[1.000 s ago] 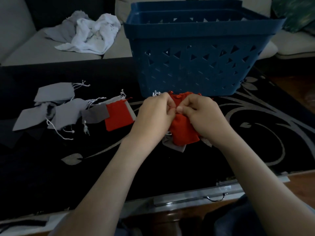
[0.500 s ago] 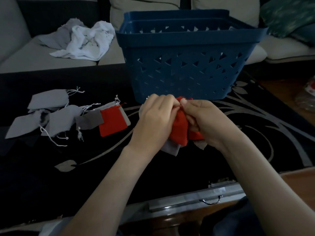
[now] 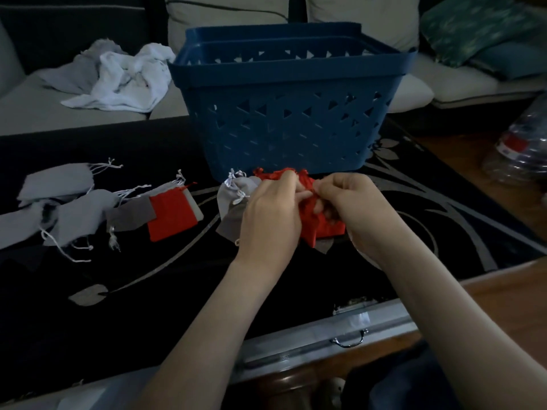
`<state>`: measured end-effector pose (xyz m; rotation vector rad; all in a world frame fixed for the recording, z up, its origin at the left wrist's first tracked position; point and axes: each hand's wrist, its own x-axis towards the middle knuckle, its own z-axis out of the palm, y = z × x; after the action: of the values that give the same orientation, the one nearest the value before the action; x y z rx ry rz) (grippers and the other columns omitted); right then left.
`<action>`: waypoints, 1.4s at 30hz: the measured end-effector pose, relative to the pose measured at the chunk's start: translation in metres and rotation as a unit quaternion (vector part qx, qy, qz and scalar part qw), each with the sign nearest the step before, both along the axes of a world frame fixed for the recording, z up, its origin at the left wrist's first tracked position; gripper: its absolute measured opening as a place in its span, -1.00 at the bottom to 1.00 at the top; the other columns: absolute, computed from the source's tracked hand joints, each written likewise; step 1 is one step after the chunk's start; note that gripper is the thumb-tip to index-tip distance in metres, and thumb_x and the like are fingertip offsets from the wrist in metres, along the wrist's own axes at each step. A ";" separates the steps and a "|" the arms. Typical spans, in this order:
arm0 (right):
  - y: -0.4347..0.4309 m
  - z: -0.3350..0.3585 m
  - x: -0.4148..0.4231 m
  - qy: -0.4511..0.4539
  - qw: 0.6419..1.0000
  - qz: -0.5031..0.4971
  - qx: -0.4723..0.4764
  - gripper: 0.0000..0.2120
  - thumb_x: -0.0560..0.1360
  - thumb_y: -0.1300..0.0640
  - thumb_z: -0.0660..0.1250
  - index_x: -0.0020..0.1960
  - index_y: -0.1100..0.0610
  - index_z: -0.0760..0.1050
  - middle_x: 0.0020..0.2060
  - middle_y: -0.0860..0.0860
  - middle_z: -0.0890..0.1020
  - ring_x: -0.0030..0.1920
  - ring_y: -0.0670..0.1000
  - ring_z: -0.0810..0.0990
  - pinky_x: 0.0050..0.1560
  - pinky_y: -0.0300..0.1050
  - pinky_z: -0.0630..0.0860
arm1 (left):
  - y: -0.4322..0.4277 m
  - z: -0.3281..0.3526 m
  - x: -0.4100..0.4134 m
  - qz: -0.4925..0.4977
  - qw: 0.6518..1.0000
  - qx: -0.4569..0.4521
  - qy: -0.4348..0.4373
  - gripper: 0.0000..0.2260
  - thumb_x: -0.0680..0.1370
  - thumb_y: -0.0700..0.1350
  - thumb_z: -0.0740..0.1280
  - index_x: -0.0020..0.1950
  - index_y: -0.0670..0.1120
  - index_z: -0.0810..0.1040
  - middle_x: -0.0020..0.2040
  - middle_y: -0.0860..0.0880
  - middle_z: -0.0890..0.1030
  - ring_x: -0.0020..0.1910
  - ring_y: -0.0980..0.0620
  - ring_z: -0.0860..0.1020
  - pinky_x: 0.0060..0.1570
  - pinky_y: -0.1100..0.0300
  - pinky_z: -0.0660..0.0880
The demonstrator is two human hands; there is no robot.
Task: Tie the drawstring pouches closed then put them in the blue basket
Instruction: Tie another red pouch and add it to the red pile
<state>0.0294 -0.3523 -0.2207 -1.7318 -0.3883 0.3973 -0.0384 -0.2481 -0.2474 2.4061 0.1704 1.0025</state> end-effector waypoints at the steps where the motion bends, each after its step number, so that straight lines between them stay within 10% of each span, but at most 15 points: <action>1: -0.002 -0.001 0.001 -0.007 1.000 -0.013 -0.010 -0.76 0.57 0.21 0.23 -0.27 0.18 0.48 -0.52 -0.02 0.52 -0.44 -0.04 0.40 -0.39 -0.21 0.35 | -0.003 -0.001 0.001 -0.003 1.000 -0.020 0.001 -0.73 0.54 -0.04 0.13 -0.15 -0.21 0.48 -0.14 -0.12 0.63 -0.07 -0.13 0.57 -0.08 -0.01 0.45; 7: -0.019 -0.003 0.012 -0.050 0.991 -0.121 -0.033 -0.82 0.53 0.22 0.23 -0.25 0.18 0.45 -0.44 -0.01 0.44 -0.51 -0.16 0.36 -0.52 -0.34 0.29 | -0.010 0.003 0.008 -0.035 0.979 -0.187 0.078 -0.79 0.55 -0.23 0.32 -0.24 -0.08 0.36 0.03 -0.01 0.63 0.14 0.12 0.52 0.10 0.31 0.41; 11: -0.029 -0.004 0.015 -0.056 0.995 -0.076 -0.040 -0.80 0.58 0.14 0.23 -0.20 0.16 0.47 -0.45 -0.02 0.50 -0.43 -0.10 0.43 -0.37 -0.25 0.37 | -0.006 0.002 0.012 -0.126 0.945 -0.266 0.140 -0.73 0.54 -0.20 0.34 -0.32 0.02 0.39 0.16 0.02 0.56 0.25 0.06 0.48 0.32 -0.04 0.35; 15: -0.038 0.001 0.015 -0.044 0.999 -0.001 0.013 -0.78 0.60 0.16 0.21 -0.22 0.13 0.44 -0.38 -0.05 0.49 -0.39 -0.17 0.44 -0.34 -0.35 0.41 | -0.001 0.008 0.010 -0.203 0.935 -0.238 0.165 -0.73 0.52 -0.23 0.36 -0.33 -0.01 0.40 0.32 0.12 0.40 0.43 0.15 0.25 0.38 0.22 0.15; 23: -0.039 -0.008 0.012 -0.057 0.996 0.065 -0.013 -0.87 0.49 0.08 0.37 -0.01 0.09 0.49 -0.16 0.04 0.57 -0.16 -0.01 0.51 -0.08 -0.07 0.47 | -0.011 0.000 0.016 -0.096 0.945 -0.253 0.185 -0.81 0.56 -0.05 0.31 -0.25 0.06 0.47 -0.27 0.10 0.52 -0.24 0.18 0.46 -0.14 0.22 0.37; 30: -0.032 -0.016 0.023 0.002 1.000 0.020 -0.020 -0.63 0.44 0.33 0.41 0.16 0.08 0.40 -0.11 0.07 0.61 -0.10 0.08 0.59 0.02 0.05 0.56 | -0.008 0.004 0.014 -0.096 0.938 -0.285 0.172 -0.89 0.57 -0.03 0.30 -0.01 -0.02 0.58 -0.12 0.08 0.60 -0.05 0.08 0.54 0.03 0.13 0.45; 35: -0.022 -0.029 0.026 -0.153 0.966 -0.035 -0.207 -0.64 0.43 0.22 0.39 0.19 0.09 0.40 -0.05 -0.01 0.54 0.00 0.02 0.51 -0.13 -0.17 0.37 | 0.001 -0.002 0.009 -0.060 0.945 -0.206 0.248 -0.54 0.50 0.05 0.39 0.37 0.18 0.37 -0.03 0.10 0.55 0.00 0.14 0.51 -0.06 0.30 0.37; 42: 0.004 -0.012 0.003 -0.264 0.929 -0.045 -0.256 -0.44 0.41 0.22 0.27 0.39 0.01 0.26 0.36 -0.02 0.25 0.38 0.07 0.16 0.33 0.05 0.10 | 0.019 0.007 -0.001 0.039 0.988 -0.122 0.087 -0.84 0.58 -0.13 0.28 0.14 -0.06 0.54 -0.10 0.09 0.53 -0.10 0.13 0.50 -0.07 0.40 0.38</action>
<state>0.0321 -0.3483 -0.2330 -2.3621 -0.6259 -0.0603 -0.0397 -0.2295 -0.2408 2.2722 0.4282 0.7542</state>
